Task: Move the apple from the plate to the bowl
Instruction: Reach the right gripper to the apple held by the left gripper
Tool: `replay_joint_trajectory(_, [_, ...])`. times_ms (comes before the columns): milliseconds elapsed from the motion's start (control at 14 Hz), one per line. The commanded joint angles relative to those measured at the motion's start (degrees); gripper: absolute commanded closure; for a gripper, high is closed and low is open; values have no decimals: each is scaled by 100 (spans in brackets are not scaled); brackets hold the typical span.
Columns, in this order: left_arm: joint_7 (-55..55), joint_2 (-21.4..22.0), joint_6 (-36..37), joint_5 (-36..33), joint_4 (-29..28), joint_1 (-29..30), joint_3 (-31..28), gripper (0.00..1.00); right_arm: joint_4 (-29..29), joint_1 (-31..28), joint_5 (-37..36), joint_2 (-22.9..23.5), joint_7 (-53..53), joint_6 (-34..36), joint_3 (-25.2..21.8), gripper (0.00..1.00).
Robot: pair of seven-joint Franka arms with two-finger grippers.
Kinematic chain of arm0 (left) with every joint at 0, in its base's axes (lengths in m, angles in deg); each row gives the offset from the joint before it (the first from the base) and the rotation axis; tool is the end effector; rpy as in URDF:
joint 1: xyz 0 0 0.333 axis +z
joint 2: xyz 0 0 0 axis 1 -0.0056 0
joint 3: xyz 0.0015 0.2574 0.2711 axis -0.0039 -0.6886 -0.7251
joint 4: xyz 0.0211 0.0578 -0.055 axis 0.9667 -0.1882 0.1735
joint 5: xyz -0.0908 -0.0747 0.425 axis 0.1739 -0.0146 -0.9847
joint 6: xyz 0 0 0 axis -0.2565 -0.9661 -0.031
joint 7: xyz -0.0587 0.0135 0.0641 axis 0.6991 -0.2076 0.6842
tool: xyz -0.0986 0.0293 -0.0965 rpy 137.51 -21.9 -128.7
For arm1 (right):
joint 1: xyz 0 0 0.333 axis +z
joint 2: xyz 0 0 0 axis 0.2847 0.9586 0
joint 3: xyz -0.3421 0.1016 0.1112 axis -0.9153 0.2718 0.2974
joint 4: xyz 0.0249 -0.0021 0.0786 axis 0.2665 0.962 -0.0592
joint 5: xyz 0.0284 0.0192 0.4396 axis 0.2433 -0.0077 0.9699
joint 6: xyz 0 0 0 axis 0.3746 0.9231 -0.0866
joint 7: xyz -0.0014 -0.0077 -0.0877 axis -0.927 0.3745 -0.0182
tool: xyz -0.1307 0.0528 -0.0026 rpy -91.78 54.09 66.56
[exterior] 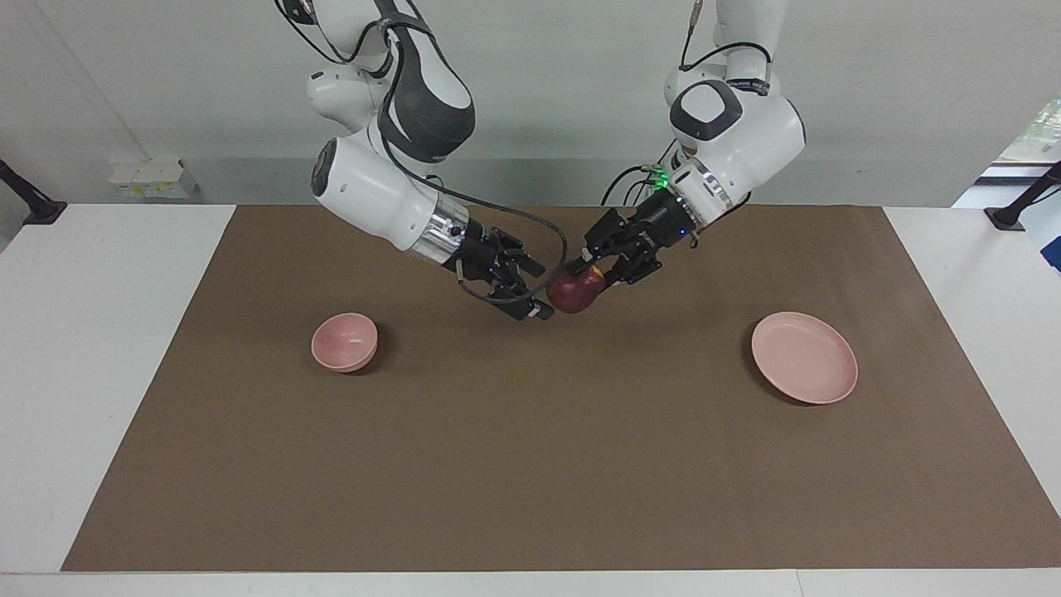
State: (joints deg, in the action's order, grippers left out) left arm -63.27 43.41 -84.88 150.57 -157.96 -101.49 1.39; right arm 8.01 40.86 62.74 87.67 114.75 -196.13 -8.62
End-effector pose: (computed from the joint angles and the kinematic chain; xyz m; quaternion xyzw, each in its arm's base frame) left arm 0.5749 -0.3222 0.5273 0.8817 0.0727 0.1169 0.4512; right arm 0.6722 0.3092 0.5170 -0.6961 0.5787 0.2422 0.3491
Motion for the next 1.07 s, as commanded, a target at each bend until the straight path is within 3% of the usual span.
replay_joint_trajectory(0, [-12, 55, -107, 107, 12, -94, -34, 100, -58, 47, 361, 58, 101, -74, 14, 0])
replay_joint_trajectory(357, [6, 55, -99, 98, 29, -94, 1, 100, -5, 170, 389, 76, 109, -179, 14, 0])
replay_joint_trajectory(429, [6, 55, -99, 98, 29, -94, 10, 100, -5, 161, 389, 76, 101, -144, 14, 14])
replay_joint_trajectory(500, [6, 55, -99, 98, 29, -94, 10, 100, -5, 153, 389, 76, 101, -153, 14, 46])
replay_joint_trajectory(571, [6, 55, -99, 98, 29, -94, 10, 100, -5, 152, 389, 84, 92, -179, 14, 93])
replay_joint_trajectory(643, [6, 55, -99, 89, 29, -94, 10, 100, -5, 152, 363, 85, 66, -162, 14, 100])
replay_joint_trajectory(857, [-3, 55, -90, 89, 29, -94, 19, 100, -23, 135, 283, 93, 13, -170, 5, 100])
replay_joint_trajectory(929, [-3, 55, -90, 80, 38, -94, 19, 87, -40, 91, 266, 102, -5, -162, 5, 100])
replay_joint_trajectory(1000, [6, 46, -90, 63, 64, -85, 19, 53, -49, 65, 240, 102, -144, -170, 5, 100])
